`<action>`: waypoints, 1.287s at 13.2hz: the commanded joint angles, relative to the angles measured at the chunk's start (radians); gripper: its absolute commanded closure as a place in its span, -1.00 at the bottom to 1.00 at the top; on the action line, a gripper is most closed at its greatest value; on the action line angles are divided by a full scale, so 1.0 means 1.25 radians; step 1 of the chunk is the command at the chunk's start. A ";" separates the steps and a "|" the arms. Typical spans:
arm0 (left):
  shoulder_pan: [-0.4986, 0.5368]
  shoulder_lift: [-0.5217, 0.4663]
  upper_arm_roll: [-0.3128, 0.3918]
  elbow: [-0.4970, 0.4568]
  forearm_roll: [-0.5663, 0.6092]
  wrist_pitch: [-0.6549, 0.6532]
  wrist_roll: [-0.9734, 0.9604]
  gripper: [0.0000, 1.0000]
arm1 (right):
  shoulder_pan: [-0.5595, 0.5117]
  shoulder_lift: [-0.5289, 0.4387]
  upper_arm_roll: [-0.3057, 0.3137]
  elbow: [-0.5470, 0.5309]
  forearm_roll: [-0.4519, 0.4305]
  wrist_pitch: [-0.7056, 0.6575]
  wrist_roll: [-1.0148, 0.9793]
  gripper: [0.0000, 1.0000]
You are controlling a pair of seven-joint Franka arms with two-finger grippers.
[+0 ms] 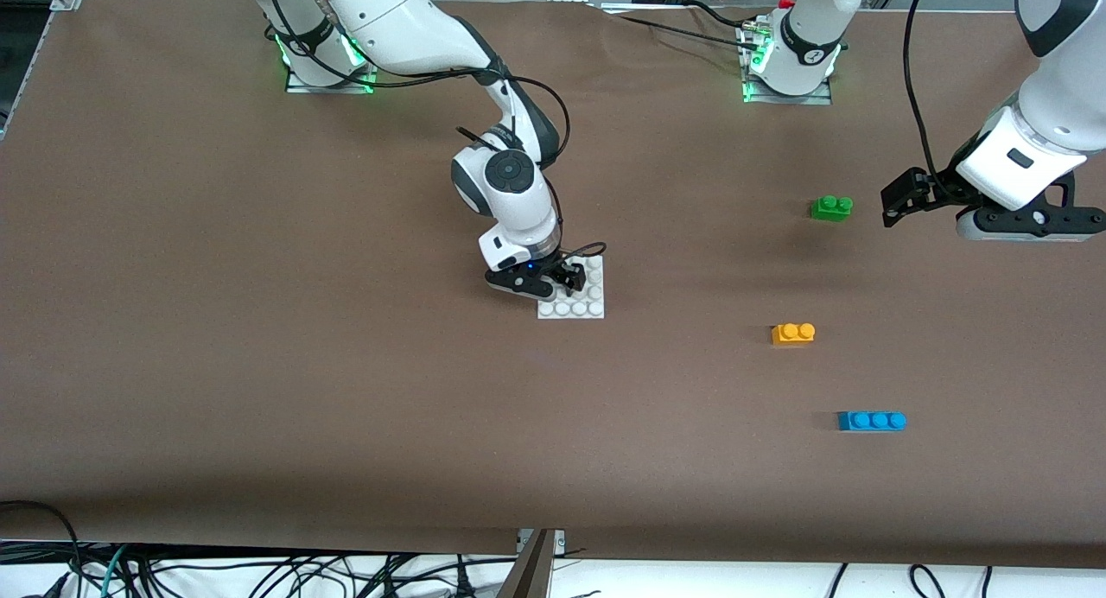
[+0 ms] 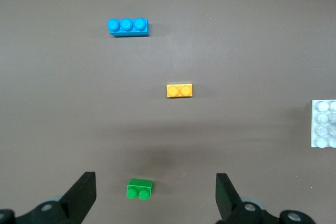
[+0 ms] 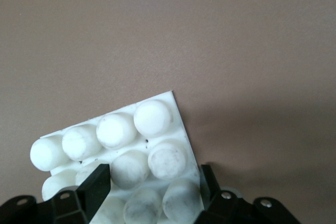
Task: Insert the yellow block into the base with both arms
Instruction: 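Slide the white plate with the right gripper toward the table center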
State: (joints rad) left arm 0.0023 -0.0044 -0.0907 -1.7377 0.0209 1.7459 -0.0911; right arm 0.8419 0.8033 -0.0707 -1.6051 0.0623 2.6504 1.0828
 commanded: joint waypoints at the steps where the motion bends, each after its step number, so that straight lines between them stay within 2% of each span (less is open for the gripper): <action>1: 0.004 0.010 0.004 0.023 -0.024 -0.016 0.021 -1.00 | 0.032 0.020 -0.008 0.034 -0.003 -0.015 0.042 -0.54; 9: 0.010 0.017 0.010 0.023 -0.063 -0.014 0.022 -1.00 | 0.060 0.027 -0.010 0.047 -0.004 -0.015 0.080 -0.54; 17: 0.009 0.024 0.008 0.023 -0.061 -0.014 0.024 -1.00 | 0.059 0.040 -0.021 0.054 -0.056 -0.013 0.071 -0.54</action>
State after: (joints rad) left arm 0.0078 0.0109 -0.0790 -1.7372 -0.0304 1.7459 -0.0910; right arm 0.9055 0.8184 -0.0763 -1.5782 0.0170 2.6449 1.1575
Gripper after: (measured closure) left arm 0.000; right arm 0.229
